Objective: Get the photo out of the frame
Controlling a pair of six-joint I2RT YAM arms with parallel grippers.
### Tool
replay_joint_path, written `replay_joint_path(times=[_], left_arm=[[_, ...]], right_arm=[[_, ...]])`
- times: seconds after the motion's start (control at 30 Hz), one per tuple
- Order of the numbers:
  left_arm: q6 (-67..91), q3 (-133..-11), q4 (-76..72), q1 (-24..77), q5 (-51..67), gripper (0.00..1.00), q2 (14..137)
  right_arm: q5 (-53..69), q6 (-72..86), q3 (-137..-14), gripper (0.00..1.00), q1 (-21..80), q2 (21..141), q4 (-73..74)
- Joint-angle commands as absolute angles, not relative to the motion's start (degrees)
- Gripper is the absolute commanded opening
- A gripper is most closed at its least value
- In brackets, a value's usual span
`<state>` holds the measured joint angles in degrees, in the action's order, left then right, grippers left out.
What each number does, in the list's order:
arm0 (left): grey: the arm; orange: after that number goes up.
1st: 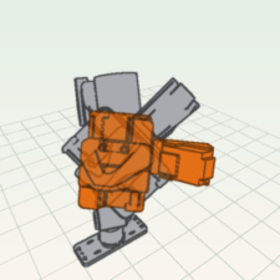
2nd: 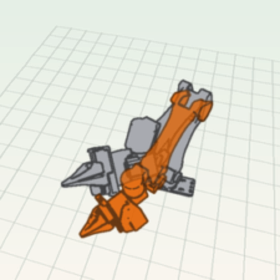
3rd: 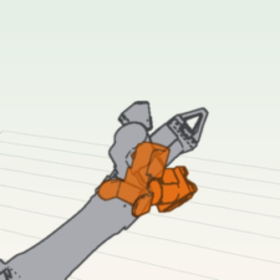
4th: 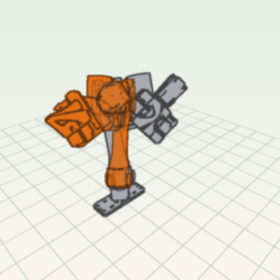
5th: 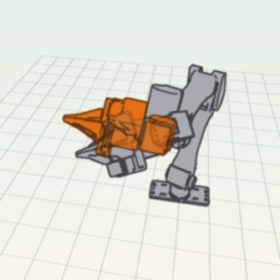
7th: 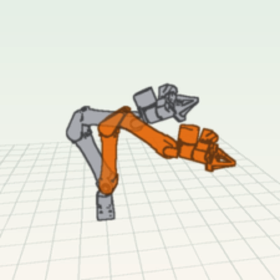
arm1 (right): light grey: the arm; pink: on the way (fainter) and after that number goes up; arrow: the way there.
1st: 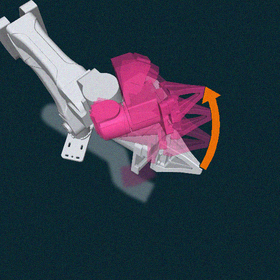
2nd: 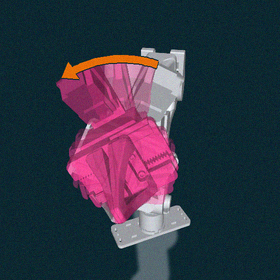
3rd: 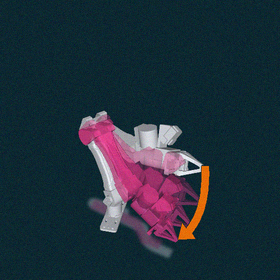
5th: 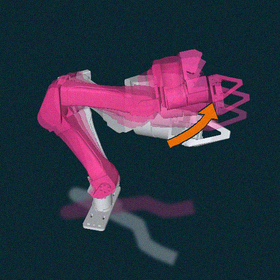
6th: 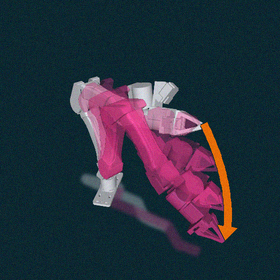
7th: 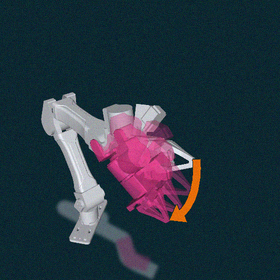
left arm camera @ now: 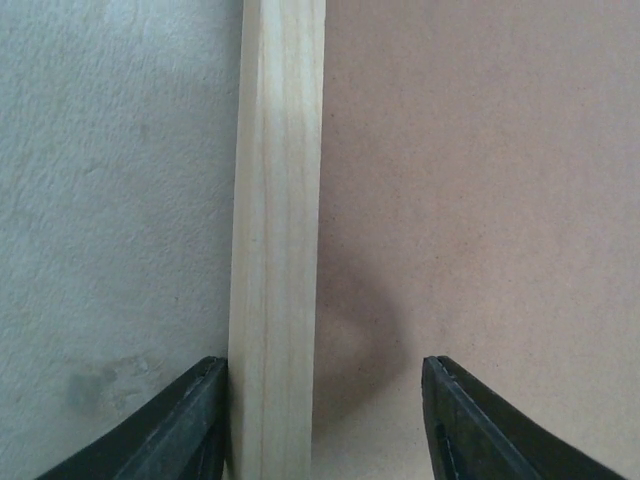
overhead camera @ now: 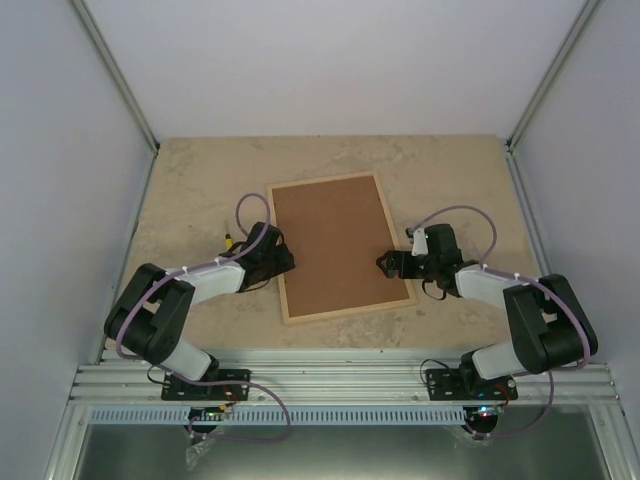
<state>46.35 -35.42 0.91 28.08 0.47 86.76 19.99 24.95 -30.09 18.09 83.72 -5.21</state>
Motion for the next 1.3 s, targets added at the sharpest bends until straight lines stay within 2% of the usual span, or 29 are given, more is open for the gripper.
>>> replay_joint_path(times=[0.0, 0.33, 0.53, 0.87, 1.03, 1.27], left_arm=[[44.9, -37.3, 2.0, 28.3, 0.5, 0.56, 88.2], [44.3, -37.4, 4.4, 28.3, -2.6, 0.65, 87.4], [44.3, -36.8, 7.0, 28.3, -6.2, 0.70, 84.9], [46.0, -36.8, 14.0, 28.0, -18.6, 0.89, 74.3], [46.0, -35.8, 16.2, 22.7, -23.0, 0.95, 69.9], [43.4, -35.7, 15.9, 14.7, -24.8, 0.98, 71.7]], right_arm=[[25.0, 25.3, -27.9, 0.98, 19.5, 81.1, -3.3], [27.9, 26.8, -21.3, 0.98, 20.3, 74.9, -3.6], [24.7, 27.3, -20.6, 0.98, 20.4, 70.9, -1.5], [16.9, 26.5, -25.9, 0.98, 20.4, 65.7, 2.6], [15.0, 24.5, -29.1, 0.98, 20.4, 67.5, 0.5], [12.9, 24.3, -24.6, 0.98, 20.4, 68.1, -8.1]])
